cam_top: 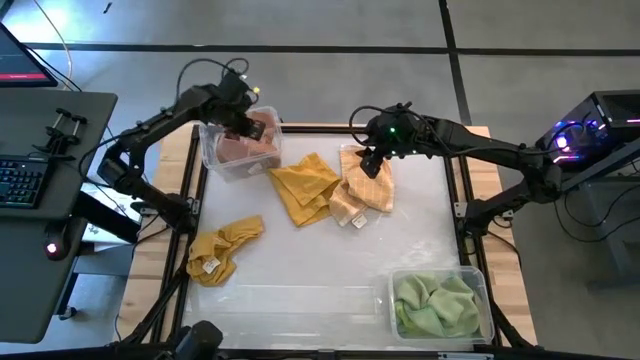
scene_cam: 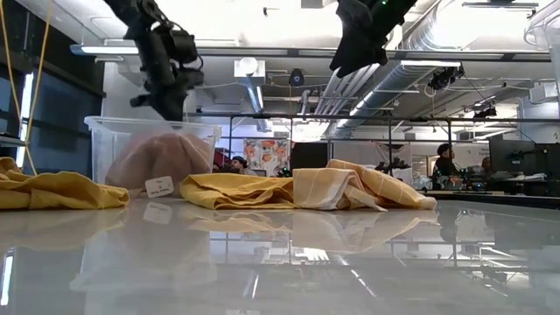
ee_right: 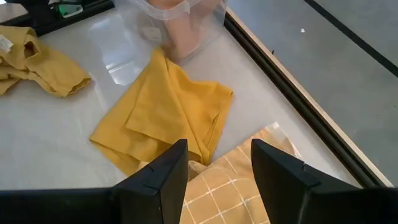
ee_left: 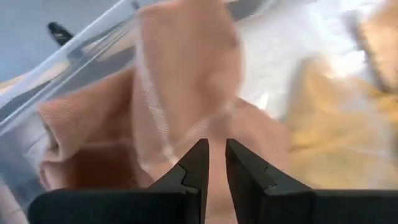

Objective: Sort towels by color in basket
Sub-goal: Put the brown kitchen towel into the top transparent bin, then put the light yellow kitchen towel into the top transparent bin

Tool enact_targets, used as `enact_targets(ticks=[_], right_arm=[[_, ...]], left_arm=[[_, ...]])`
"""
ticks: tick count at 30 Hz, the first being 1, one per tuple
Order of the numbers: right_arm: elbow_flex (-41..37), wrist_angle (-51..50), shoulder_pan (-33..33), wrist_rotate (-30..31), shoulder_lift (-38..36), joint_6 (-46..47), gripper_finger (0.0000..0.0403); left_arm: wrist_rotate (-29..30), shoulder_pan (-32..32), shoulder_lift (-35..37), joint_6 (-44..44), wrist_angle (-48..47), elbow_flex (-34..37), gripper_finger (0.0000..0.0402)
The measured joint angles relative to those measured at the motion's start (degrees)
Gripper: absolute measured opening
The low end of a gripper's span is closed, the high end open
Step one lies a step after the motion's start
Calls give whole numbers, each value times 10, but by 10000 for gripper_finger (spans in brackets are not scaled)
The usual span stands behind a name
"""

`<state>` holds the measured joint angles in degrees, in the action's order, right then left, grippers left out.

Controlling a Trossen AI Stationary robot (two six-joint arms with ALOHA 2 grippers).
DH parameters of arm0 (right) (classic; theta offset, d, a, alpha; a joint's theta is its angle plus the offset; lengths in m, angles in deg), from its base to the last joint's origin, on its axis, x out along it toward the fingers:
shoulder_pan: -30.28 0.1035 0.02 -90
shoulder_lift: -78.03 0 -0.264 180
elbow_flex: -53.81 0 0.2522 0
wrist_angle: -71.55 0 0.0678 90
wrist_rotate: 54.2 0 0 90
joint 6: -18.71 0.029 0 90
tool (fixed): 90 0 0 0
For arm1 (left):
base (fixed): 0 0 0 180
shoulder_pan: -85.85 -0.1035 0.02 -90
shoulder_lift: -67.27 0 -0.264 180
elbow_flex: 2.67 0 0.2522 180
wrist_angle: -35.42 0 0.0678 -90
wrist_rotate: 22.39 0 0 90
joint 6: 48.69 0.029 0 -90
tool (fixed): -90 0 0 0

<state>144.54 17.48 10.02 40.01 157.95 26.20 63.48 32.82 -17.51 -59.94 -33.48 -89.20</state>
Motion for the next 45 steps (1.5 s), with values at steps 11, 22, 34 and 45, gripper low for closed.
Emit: enact_targets(ticks=[11, 22, 34, 45], right_arm=[[0, 13, -4, 7, 0, 0, 170], [1, -30, -17, -86, 7, 64, 170], [0, -119, -57, -91, 203, 15, 170], [-83, -31, -68, -82, 282, 18, 103]], left_arm=[[58, 15, -37, 33, 0, 62, 5], [85, 20, -28, 77, -91, -25, 5], [78, 155, 109, -32, 28, -68, 5], [143, 300, 107, -32, 65, -67, 5]])
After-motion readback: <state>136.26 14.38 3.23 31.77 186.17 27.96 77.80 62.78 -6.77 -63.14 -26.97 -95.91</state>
